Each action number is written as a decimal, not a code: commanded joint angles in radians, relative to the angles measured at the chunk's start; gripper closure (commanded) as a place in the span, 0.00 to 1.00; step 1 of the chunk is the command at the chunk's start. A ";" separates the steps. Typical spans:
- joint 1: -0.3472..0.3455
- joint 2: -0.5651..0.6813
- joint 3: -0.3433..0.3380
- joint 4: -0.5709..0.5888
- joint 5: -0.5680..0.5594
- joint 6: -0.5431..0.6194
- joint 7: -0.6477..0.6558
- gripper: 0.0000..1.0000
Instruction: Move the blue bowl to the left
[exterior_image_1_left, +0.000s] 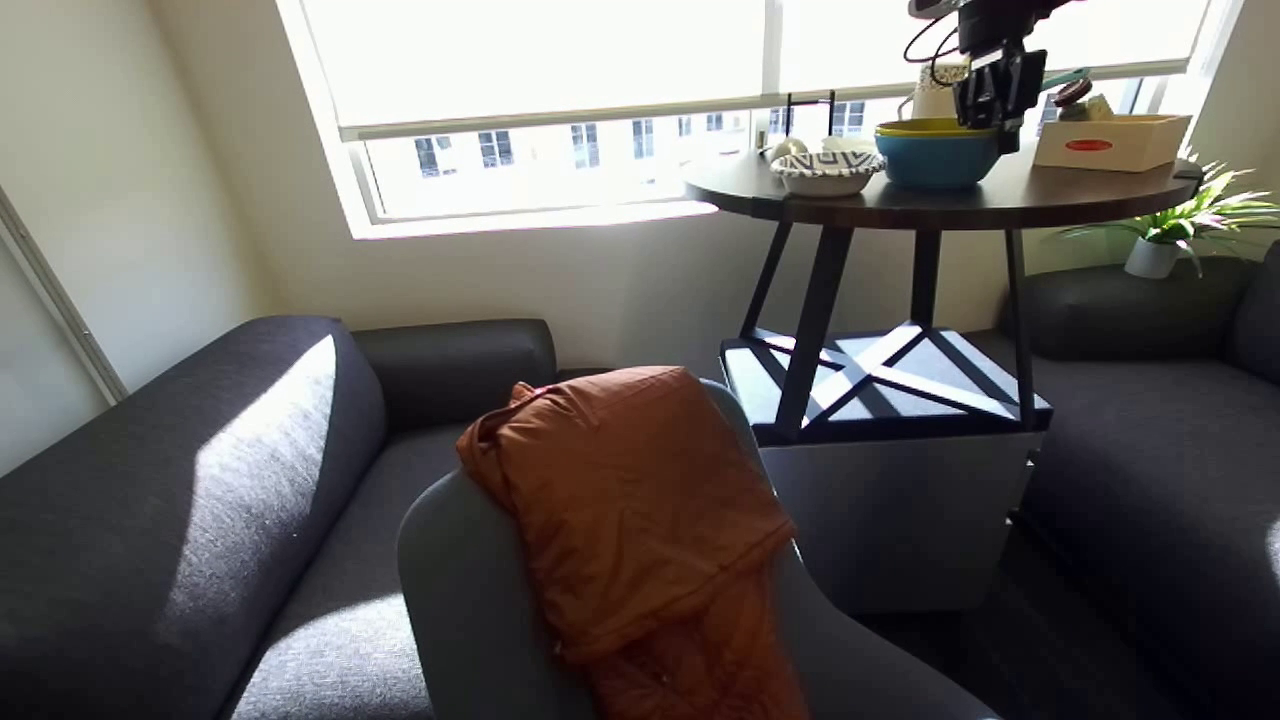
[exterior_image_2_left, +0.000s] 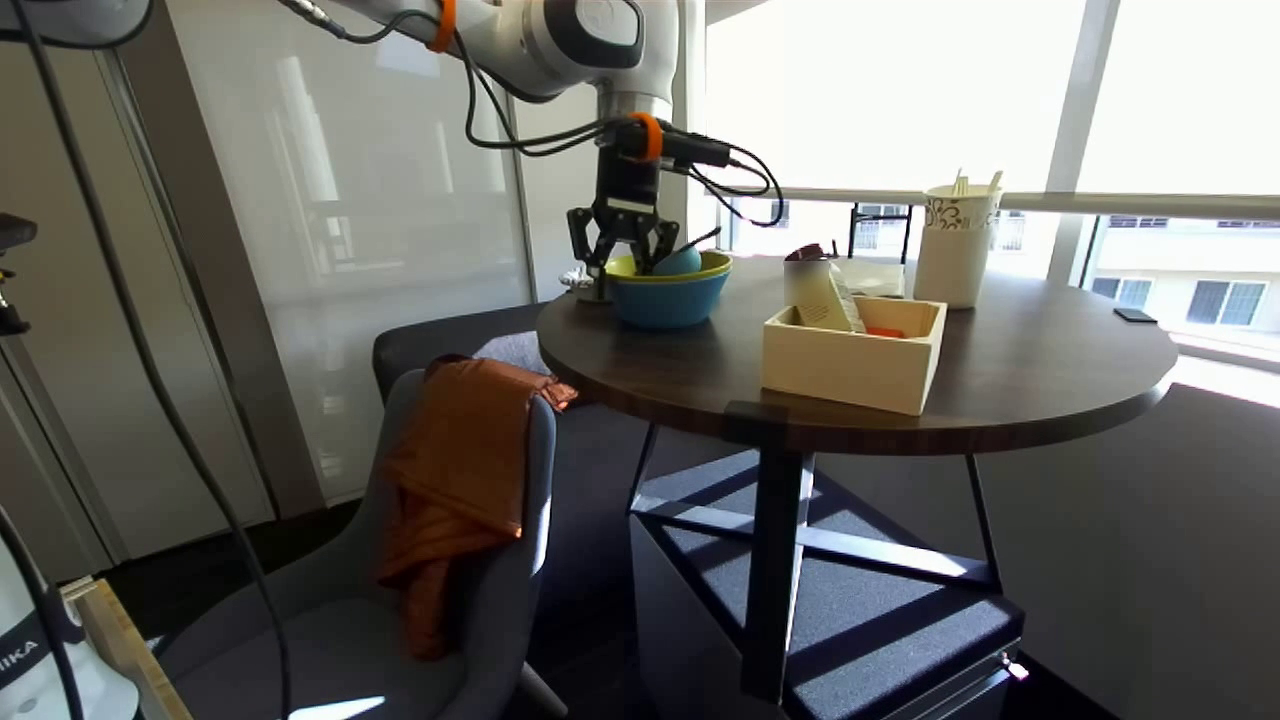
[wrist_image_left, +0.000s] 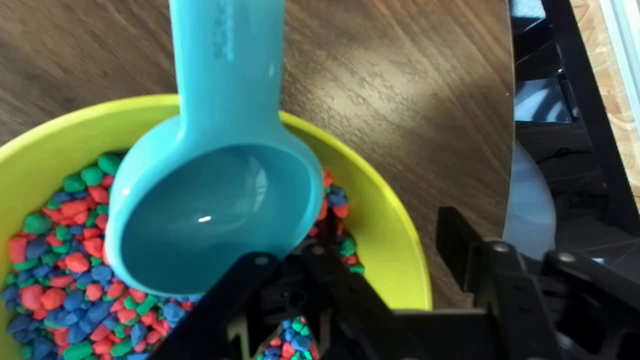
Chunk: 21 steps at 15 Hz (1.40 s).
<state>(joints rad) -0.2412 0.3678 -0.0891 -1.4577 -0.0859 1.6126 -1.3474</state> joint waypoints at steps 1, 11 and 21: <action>-0.006 0.015 0.001 0.033 0.000 -0.047 -0.031 0.14; -0.035 -0.004 0.019 0.106 0.175 -0.098 -0.158 0.00; -0.137 -0.196 0.005 0.021 0.421 -0.066 -0.468 0.00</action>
<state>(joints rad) -0.3351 0.2702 -0.0835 -1.3580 0.2357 1.5108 -1.7157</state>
